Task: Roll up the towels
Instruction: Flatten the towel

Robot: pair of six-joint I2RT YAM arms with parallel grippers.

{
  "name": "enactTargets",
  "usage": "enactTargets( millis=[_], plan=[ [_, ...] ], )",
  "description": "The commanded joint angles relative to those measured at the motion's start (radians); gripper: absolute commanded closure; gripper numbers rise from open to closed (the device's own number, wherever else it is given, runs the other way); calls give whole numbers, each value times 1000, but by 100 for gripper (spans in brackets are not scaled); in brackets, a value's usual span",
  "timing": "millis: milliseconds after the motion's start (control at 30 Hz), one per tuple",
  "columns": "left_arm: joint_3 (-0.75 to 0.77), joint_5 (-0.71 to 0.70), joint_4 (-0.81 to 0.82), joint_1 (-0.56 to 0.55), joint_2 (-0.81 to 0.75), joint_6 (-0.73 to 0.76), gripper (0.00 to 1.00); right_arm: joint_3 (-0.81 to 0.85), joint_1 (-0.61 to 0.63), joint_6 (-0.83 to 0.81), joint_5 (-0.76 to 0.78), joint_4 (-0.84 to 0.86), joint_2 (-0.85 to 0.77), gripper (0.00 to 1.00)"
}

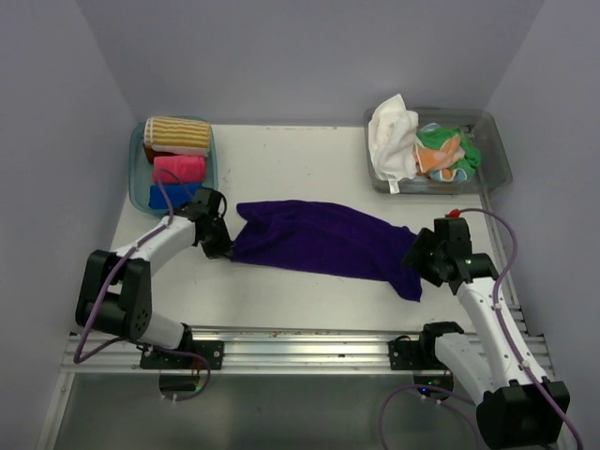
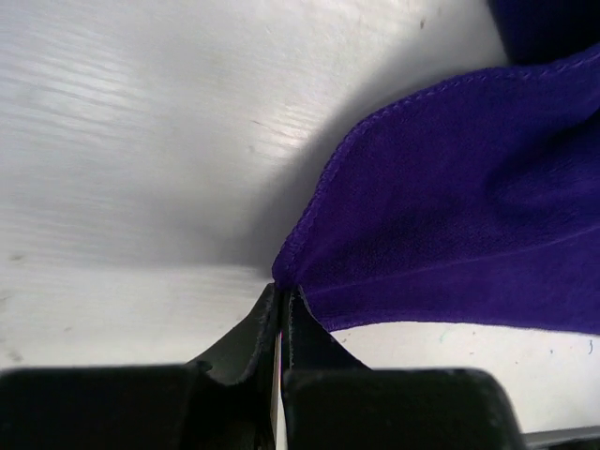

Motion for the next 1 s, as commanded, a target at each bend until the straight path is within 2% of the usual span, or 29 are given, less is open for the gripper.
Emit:
enactTargets(
  millis=[0, 100, 300, 333, 367, 433, 467, 500, 667, 967],
  plan=[
    [73, -156, -108, 57, -117, 17, 100, 1, -4, 12, -14, 19, 8, 38],
    [47, -141, -142, 109, -159, 23, 100, -34, -4, 29, -29, 27, 10, 36],
    [-28, -156, -139, 131, -204, -4, 99, -82, -2, 50, -36, 59, -10, 36],
    [-28, -154, -145, 131, -199, -8, 68, -79, -2, 49, -36, 60, -6, 36],
    [-27, -153, -145, 132, -193, -12, 48, -76, -4, 46, -37, 62, 6, 36],
    [-35, -136, -135, 132, -193, -17, 16, -63, -4, 41, -37, 57, 20, 36],
    [-39, -131, -129, 132, -197, -17, 13, -62, -2, 42, -37, 59, 25, 36],
    [-50, -130, -123, 132, -204, -27, 12, -62, -4, 41, -39, 63, 26, 36],
    [-108, -124, -86, 131, -230, -67, 26, -68, -2, 46, -37, 67, 14, 36],
    [-151, -98, 29, 131, -175, -75, 43, -79, -4, 52, -26, 53, 25, 36]
  ],
)
